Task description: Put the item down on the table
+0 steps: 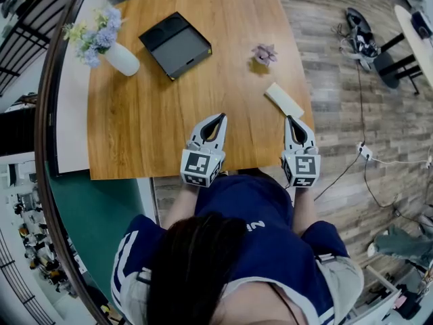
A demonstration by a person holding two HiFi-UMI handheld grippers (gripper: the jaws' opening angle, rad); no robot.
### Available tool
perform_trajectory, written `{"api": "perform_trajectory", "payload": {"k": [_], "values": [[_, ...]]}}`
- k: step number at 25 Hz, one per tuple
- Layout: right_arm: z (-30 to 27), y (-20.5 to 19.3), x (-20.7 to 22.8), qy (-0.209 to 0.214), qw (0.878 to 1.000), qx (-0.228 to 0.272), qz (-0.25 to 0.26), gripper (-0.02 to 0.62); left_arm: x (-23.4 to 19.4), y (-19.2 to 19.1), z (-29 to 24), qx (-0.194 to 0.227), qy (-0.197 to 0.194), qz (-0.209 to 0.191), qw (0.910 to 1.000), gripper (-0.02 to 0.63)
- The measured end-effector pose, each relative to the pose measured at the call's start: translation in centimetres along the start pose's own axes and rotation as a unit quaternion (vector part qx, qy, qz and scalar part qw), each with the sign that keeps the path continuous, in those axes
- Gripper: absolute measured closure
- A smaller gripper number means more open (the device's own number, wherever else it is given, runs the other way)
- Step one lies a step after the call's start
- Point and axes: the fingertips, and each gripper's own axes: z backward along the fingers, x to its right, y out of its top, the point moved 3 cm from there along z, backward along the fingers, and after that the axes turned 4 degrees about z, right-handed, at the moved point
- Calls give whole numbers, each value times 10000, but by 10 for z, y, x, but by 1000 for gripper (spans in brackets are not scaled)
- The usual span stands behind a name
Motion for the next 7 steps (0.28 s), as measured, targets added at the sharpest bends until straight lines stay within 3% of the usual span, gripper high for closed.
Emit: {"api": "perform_trajectory", "payload": {"k": [7], "values": [[-1,-4,4,-59,10000,-46,43,588,1,-2,-4,-13,9,-18,10000,603]]}}
